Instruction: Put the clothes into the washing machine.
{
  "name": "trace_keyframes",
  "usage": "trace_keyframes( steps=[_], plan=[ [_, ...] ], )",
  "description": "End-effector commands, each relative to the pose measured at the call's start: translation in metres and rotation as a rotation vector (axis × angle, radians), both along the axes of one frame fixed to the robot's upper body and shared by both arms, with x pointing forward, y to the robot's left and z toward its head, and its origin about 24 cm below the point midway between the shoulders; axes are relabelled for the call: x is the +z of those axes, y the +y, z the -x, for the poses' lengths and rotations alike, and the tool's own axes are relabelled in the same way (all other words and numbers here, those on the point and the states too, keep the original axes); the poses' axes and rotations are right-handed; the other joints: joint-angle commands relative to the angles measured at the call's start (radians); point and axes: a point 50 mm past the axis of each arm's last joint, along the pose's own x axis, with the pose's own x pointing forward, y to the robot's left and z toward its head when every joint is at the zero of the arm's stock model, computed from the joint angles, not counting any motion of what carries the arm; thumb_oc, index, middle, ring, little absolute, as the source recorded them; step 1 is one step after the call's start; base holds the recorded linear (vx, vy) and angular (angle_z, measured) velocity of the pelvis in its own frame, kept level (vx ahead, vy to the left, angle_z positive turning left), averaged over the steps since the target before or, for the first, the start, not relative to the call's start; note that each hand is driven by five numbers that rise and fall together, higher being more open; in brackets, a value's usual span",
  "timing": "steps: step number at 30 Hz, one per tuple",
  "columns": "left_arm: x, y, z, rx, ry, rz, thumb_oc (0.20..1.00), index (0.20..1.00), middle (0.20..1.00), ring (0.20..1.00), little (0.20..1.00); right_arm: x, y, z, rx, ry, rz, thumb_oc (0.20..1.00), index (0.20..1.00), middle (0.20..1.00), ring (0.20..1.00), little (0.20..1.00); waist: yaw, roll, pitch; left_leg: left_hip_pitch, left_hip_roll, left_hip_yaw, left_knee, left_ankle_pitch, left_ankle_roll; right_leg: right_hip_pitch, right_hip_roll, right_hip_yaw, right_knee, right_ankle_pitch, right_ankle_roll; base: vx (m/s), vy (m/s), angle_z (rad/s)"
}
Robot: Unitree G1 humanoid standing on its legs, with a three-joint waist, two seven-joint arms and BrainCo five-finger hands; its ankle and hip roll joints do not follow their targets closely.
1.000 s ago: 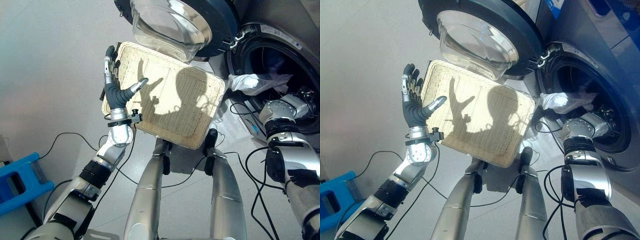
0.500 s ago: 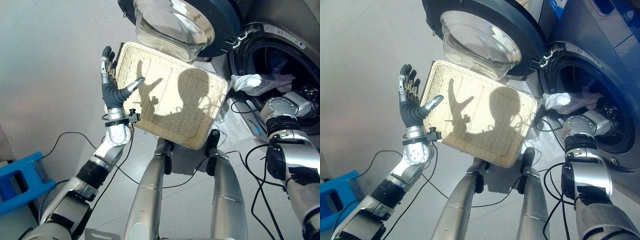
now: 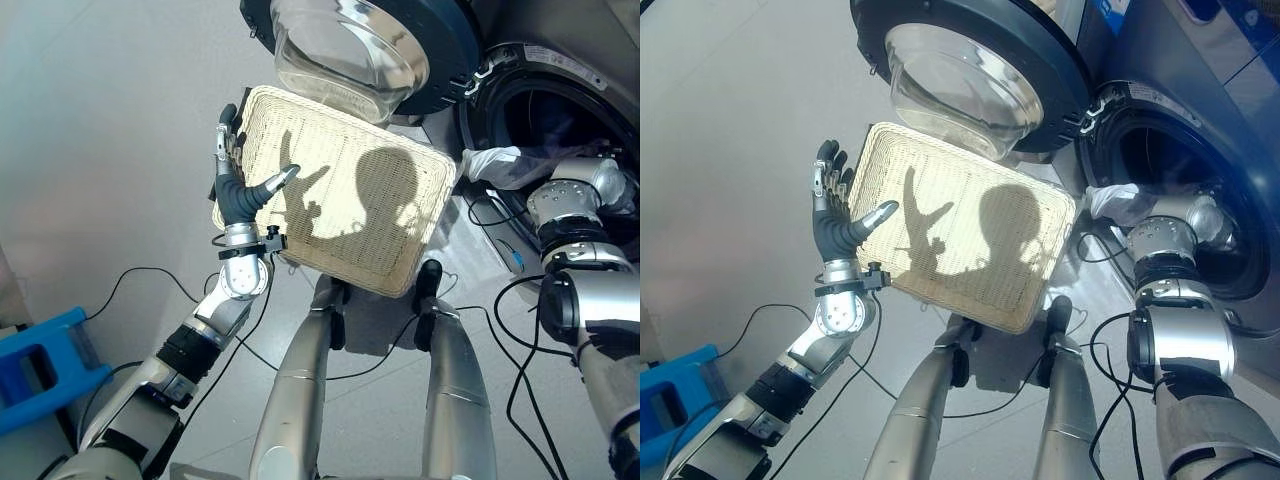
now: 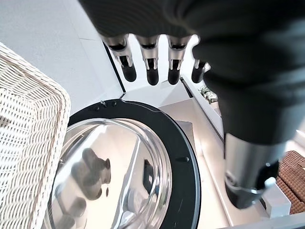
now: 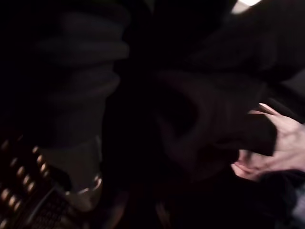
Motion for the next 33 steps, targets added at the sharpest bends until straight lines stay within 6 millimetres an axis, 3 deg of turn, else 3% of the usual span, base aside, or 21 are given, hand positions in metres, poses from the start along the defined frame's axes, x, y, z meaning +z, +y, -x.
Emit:
trace_keyframes(
  steps=[1, 2, 5, 6, 7, 8, 9, 13, 19, 22, 24, 26, 33],
  plan=[
    [0.014, -0.004, 0.011, -0.044, -0.083, 0.073, 1.0, 1.0, 1.0, 1.0, 1.0, 0.07, -0.033, 0.031, -0.157, 0.086, 0.298, 1.0, 1.0, 1.0, 1.0, 1.0, -0.022, 0.096, -0.024, 0.04, -0.071, 0.018, 0.055, -0.131, -0.013, 0.027, -0.006, -0.105, 0.059, -0.039, 0.053, 0.0, 0.0, 0.0],
    [0.014, -0.004, 0.012, -0.049, -0.08, 0.072, 1.0, 1.0, 1.0, 1.0, 1.0, 0.073, -0.032, 0.028, -0.145, 0.242, 0.373, 1.0, 1.0, 1.0, 1.0, 1.0, -0.018, 0.096, -0.024, 0.037, -0.072, 0.017, 0.059, -0.132, -0.011, 0.024, -0.008, -0.105, 0.061, -0.039, 0.052, 0.0, 0.0, 0.0],
    [0.014, -0.004, 0.012, -0.051, -0.08, 0.075, 1.0, 1.0, 1.0, 1.0, 1.0, 0.078, -0.03, 0.026, -0.145, 0.324, 0.429, 1.0, 1.0, 1.0, 1.0, 1.0, -0.018, 0.098, -0.024, 0.036, -0.072, 0.018, 0.061, -0.134, -0.009, 0.022, -0.008, -0.105, 0.063, -0.04, 0.051, 0.0, 0.002, 0.01],
    [0.014, -0.002, 0.013, -0.053, -0.082, 0.08, 1.0, 1.0, 1.0, 1.0, 1.0, 0.079, -0.028, 0.021, -0.154, 0.606, 0.574, 1.0, 1.0, 1.0, 1.0, 1.0, -0.016, 0.099, -0.024, 0.031, -0.072, 0.017, 0.067, -0.135, -0.006, 0.018, -0.01, -0.106, 0.069, -0.04, 0.053, 0.0, 0.006, 0.03],
    [0.014, -0.002, 0.013, -0.053, -0.082, 0.08, 1.0, 1.0, 1.0, 1.0, 1.0, 0.079, -0.028, 0.021, -0.154, 0.606, 0.574, 1.0, 1.0, 1.0, 1.0, 1.0, -0.017, 0.099, -0.024, 0.031, -0.072, 0.017, 0.067, -0.135, -0.006, 0.018, -0.01, -0.106, 0.069, -0.04, 0.053, -0.01, -0.006, 0.04],
    [0.011, -0.001, 0.014, -0.055, -0.086, 0.076, 1.0, 1.0, 1.0, 1.0, 1.0, 0.075, -0.027, 0.017, -0.141, 0.76, 0.661, 1.0, 1.0, 1.0, 1.0, 1.0, -0.013, 0.092, -0.024, 0.026, -0.07, 0.017, 0.07, -0.137, -0.004, 0.013, -0.01, -0.107, 0.069, -0.039, 0.053, 0.0, 0.0, 0.0],
    [0.011, -0.001, 0.014, -0.054, -0.087, 0.079, 1.0, 1.0, 1.0, 1.0, 1.0, 0.075, -0.027, 0.016, -0.13, 0.798, 0.679, 1.0, 1.0, 1.0, 1.0, 1.0, -0.014, 0.094, -0.024, 0.025, -0.069, 0.017, 0.071, -0.138, -0.004, 0.012, -0.01, -0.107, 0.069, -0.04, 0.053, 0.0, 0.0, 0.0],
    [0.008, -0.001, 0.014, -0.06, -0.097, 0.082, 1.0, 1.0, 1.0, 1.0, 1.0, 0.051, -0.023, 0.003, -0.085, 1.226, 0.891, 1.0, 1.0, 1.0, 1.0, 1.0, -0.012, 0.09, -0.024, 0.022, -0.067, 0.02, 0.064, -0.135, 0.002, 0.012, -0.007, -0.114, 0.063, -0.036, 0.051, 0.0, 0.0, 0.0],
    [0.004, -0.006, 0.014, -0.074, -0.1, 0.076, 1.0, 1.0, 1.0, 1.0, 1.0, 0.019, -0.016, -0.006, -0.106, 1.573, 1.06, 1.0, 1.0, 1.0, 1.0, 1.0, -0.006, 0.088, -0.024, 0.032, -0.066, 0.018, 0.056, -0.137, 0.007, 0.029, -0.01, -0.127, 0.052, -0.037, 0.052, -0.01, -0.012, 0.03],
    [0.0, -0.013, 0.013, -0.088, -0.098, 0.062, 1.0, 1.0, 1.0, 1.0, 1.0, 0.001, -0.009, -0.011, -0.096, 1.672, 1.121, 1.0, 1.0, 1.0, 1.0, 1.0, -0.001, 0.088, -0.024, 0.036, -0.066, 0.017, 0.052, -0.137, 0.01, 0.035, -0.011, -0.134, 0.049, -0.037, 0.052, -0.01, -0.037, 0.04],
    [0.0, -0.013, 0.013, -0.088, -0.097, 0.061, 1.0, 1.0, 1.0, 1.0, 1.0, 0.001, -0.009, -0.011, -0.096, 1.676, 1.124, 1.0, 1.0, 1.0, 1.0, 1.0, -0.001, 0.088, -0.024, 0.037, -0.066, 0.016, 0.052, -0.137, 0.01, 0.036, -0.011, -0.134, 0.048, -0.037, 0.052, 0.0, -0.005, 0.02],
    [-0.005, -0.02, 0.011, -0.088, -0.089, 0.055, 1.0, 1.0, 1.0, 1.0, 1.0, -0.02, 0.004, -0.016, -0.106, 1.724, 1.198, 1.0, 1.0, 1.0, 1.0, 1.0, -0.001, 0.088, -0.024, 0.045, -0.068, 0.016, 0.041, -0.135, 0.015, 0.044, -0.011, -0.139, 0.036, -0.033, 0.052, -0.02, -0.007, 0.04],
    [-0.017, -0.029, 0.007, -0.074, -0.052, 0.028, 1.0, 1.0, 1.0, 1.0, 1.0, -0.048, 0.022, -0.015, -0.196, 1.744, 1.177, 1.0, 1.0, 1.0, 1.0, 1.0, -0.005, 0.086, -0.024, 0.062, -0.072, 0.01, 0.033, -0.138, 0.016, 0.064, -0.005, -0.135, 0.026, -0.035, 0.054, -0.01, 0.008, 0.03]
  ],
)
